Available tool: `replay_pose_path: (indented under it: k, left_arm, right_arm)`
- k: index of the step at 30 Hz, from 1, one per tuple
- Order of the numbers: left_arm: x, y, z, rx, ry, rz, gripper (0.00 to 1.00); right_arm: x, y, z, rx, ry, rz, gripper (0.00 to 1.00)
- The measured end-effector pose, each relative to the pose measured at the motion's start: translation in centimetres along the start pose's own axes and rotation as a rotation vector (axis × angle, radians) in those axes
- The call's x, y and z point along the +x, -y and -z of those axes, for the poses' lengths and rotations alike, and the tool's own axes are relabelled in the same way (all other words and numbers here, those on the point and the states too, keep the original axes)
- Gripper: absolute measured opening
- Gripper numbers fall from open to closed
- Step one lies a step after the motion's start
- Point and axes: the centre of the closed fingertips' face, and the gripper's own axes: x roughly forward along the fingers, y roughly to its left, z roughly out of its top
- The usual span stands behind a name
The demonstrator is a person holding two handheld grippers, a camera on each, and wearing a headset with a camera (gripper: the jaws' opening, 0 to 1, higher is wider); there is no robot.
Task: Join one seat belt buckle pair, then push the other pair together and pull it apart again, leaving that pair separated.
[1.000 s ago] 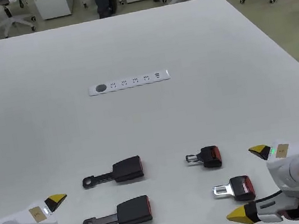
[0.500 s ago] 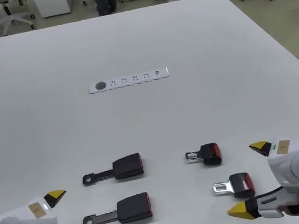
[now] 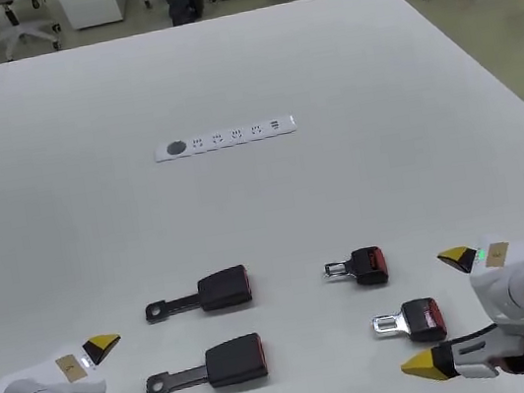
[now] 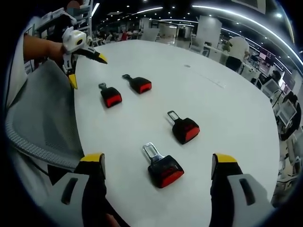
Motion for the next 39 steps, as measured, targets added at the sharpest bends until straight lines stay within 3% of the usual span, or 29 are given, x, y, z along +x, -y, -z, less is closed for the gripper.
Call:
replay_pose_path:
  k: [15,20,39]
  left_arm:
    - [-0.11,-0.09,0.06,-0.006,0.002,-0.005,0.98]
    - [-0.20,-0.13,0.06,-0.006,0.003,-0.010,0.99]
    - [-0.19,0.15,-0.36,0.001,0.004,-0.002,0.99]
  right_arm:
    - [-0.31,0.07,-0.18,-0.007,0.003,0.012,0.93]
    - [-0.38,0.16,-0.28,0.005,0.009,0.023,1.00]
    - [-0.48,0.02,-0.44,0.003,0.011,0.015,0.97]
